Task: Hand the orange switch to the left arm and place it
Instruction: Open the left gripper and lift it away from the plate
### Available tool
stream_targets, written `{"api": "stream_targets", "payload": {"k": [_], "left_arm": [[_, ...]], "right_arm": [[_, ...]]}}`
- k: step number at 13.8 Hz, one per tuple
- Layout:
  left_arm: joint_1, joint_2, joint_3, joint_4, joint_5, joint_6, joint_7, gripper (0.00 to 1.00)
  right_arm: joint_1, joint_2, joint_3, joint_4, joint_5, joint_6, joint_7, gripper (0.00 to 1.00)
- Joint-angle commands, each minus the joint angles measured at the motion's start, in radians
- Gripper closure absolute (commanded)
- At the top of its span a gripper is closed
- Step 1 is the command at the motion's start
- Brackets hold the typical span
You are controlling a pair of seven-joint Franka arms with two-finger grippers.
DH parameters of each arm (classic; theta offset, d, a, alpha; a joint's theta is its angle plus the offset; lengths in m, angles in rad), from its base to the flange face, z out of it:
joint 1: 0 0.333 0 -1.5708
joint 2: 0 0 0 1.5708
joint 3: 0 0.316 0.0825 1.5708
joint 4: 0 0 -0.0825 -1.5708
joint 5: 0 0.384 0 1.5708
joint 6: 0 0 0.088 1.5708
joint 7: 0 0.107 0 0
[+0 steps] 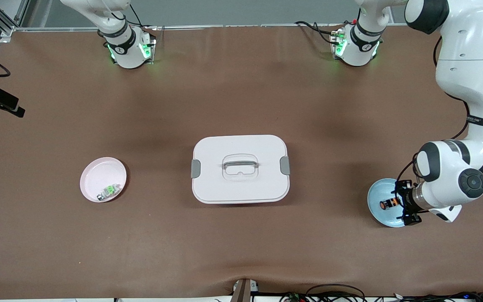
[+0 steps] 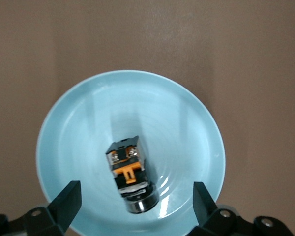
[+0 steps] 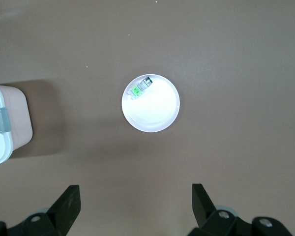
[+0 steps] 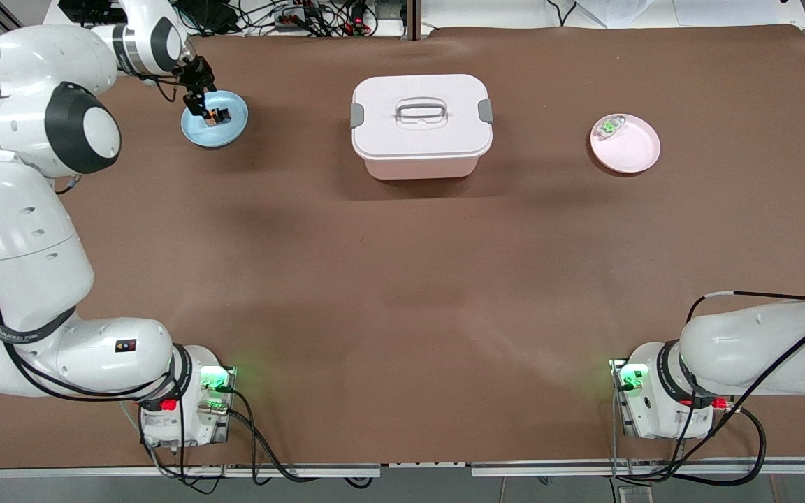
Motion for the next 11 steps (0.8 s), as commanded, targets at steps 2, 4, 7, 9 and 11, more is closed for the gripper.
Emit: {"api": "stream_targets", "payload": {"k": [2,4,7,9,11], "left_arm": [[0.032,-0.178,0.008,-0.144,-0.005,-0.062,0.271,0.0],[0.035,-0.238,0.009,-0.219,-0.003,-0.062,0.438,0.0],[0.05,-0.327,0.009,-0.289,-0.003,-0.063,0.653,0.0],[0.052,-0.36,0.009,-0.295,-0.003,-0.078,0.771,0.0],[0.054,-0.39,0.009,-0.301,-0.003,-0.08,0.854,0.0]], "right_arm": [[0.011,-0.021,0.001,-0.016,-0.023,0.001,-0.002,0.0],[0.011,-0.021,0.001,-0.016,-0.025,0.003,-0.002,0.0],[0.01,-0.02,0.003,-0.017,-0.026,0.004,-0.002,0.0],[0.008,-0.02,0.0,-0.017,-0.026,0.007,-0.002,0.0],[0.01,-0.02,0.001,-0.017,-0.026,0.008,-0.002,0.0]]}}
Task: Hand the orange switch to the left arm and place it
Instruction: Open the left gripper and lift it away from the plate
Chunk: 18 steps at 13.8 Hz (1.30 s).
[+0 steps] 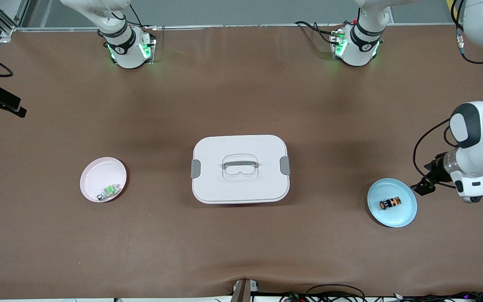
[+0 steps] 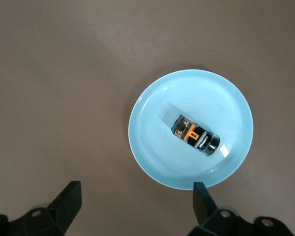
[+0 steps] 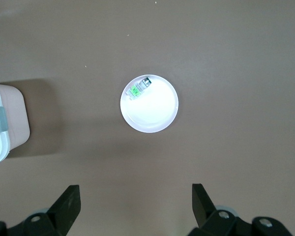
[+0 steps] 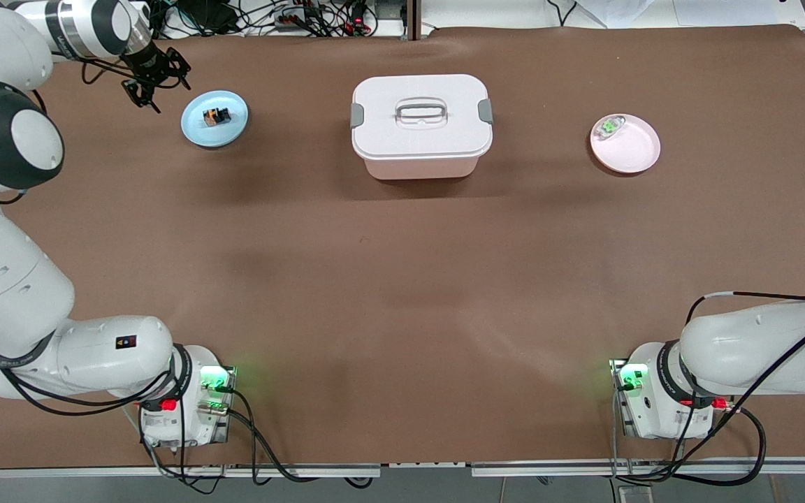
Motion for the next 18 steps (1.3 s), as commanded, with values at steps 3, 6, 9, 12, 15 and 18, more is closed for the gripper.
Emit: {"api": "stream_targets", "payload": {"k": [3,6,9,12,15,18], "left_arm": [[-0.003,-0.109,0.006,-0.065,-0.003,-0.009,0.277,0.0],[-0.005,-0.167,0.004,-0.092,-0.003,-0.01,0.496,0.0],[-0.025,-0.25,0.004,-0.085,-0.005,-0.07,0.574,0.0],[-0.071,-0.296,0.003,-0.028,-0.005,-0.151,0.571,0.0],[-0.123,-0.36,0.006,0.013,-0.015,-0.241,0.558,0.0],[-0.137,-0.451,0.006,0.007,-0.017,-0.344,0.561,0.0]], "right_arm": [[0.003,-0.02,0.001,-0.017,-0.012,0.005,-0.001,0.0],[0.006,-0.02,0.002,-0.017,-0.012,0.004,-0.001,0.0],[0.009,-0.02,0.002,-0.017,-0.01,0.004,-0.001,0.0],[0.008,-0.02,0.001,-0.017,-0.01,0.002,-0.001,0.0],[0.033,-0.018,-0.016,-0.017,-0.012,0.005,0.001,0.0],[0.132,-0.02,-0.124,-0.017,-0.009,0.005,0.001,0.0]]}}
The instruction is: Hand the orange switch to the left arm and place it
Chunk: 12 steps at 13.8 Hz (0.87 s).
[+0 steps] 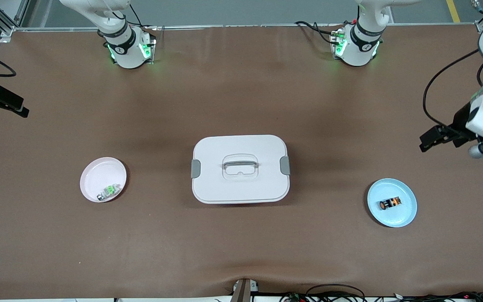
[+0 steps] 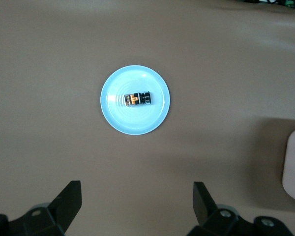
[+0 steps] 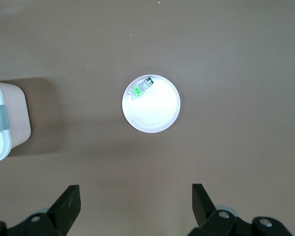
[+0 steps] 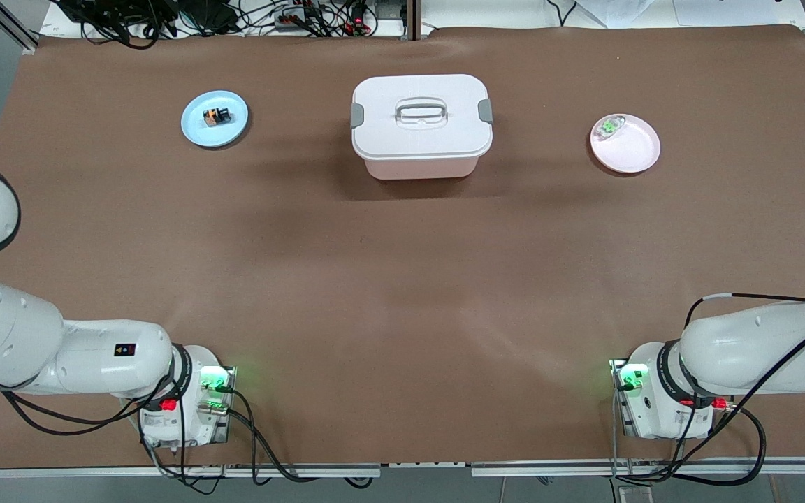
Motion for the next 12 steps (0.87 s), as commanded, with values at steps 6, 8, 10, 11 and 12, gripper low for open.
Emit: {"api": "stream_targets", "payload": {"k": [6,8,10,11,12], "left_arm": [[0.001,-0.248,0.008,-0.13,-0.018,-0.105,0.025,0.0],[0.001,-0.28,0.008,-0.158,-0.018,-0.105,0.069,0.0],[0.001,-0.279,0.008,-0.144,-0.018,-0.117,0.1,0.0],[0.001,-0.261,0.01,-0.108,-0.018,-0.117,0.092,0.0],[-0.002,-0.212,0.008,-0.051,-0.018,-0.143,0.083,0.0]], "right_arm": [[0.003,-0.018,-0.03,-0.018,0.004,0.001,-0.001,0.0],[-0.017,-0.018,-0.007,-0.018,0.004,0.001,-0.001,0.0],[-0.017,-0.02,-0.005,-0.018,0.004,-0.003,0.002,0.0],[-0.015,-0.02,-0.005,-0.018,0.004,-0.006,0.002,0.0],[-0.014,-0.02,-0.005,-0.017,0.004,-0.005,0.001,0.0]]}}
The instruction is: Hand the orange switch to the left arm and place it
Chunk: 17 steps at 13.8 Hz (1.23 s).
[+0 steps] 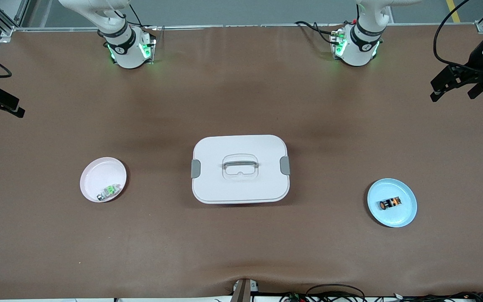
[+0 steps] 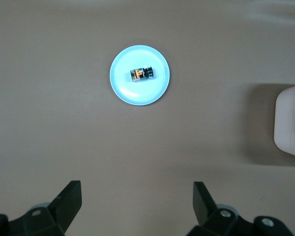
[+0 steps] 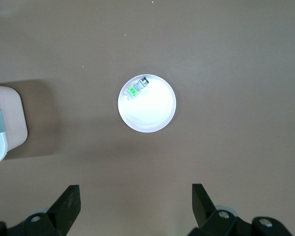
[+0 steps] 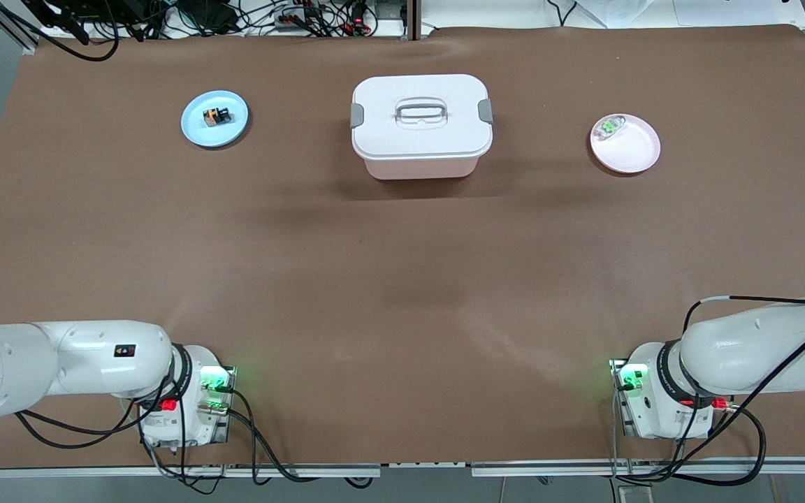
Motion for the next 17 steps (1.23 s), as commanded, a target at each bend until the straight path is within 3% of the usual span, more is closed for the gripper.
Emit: {"api": "stream_targets", "payload": {"k": [1,4,5,17], "left_arm": [[0.001,0.089,0.003,0.128,-0.017,-0.086,0.015,0.0],[-0.004,0.226,0.0,0.312,-0.014,-0.215,0.015,0.0],[-0.003,0.238,-0.001,0.326,-0.014,-0.226,0.015,0.0],[0.001,0.242,0.0,0.325,-0.019,-0.244,0.079,0.0]], "right_arm": [[-0.019,-0.02,0.02,-0.018,0.003,-0.002,0.001,0.0],[-0.018,-0.02,0.02,-0.018,0.003,-0.007,0.001,0.0],[-0.019,-0.02,0.02,-0.018,0.003,-0.007,0.001,0.0],[-0.021,-0.02,0.019,-0.013,0.009,-0.025,0.01,0.0]]}}
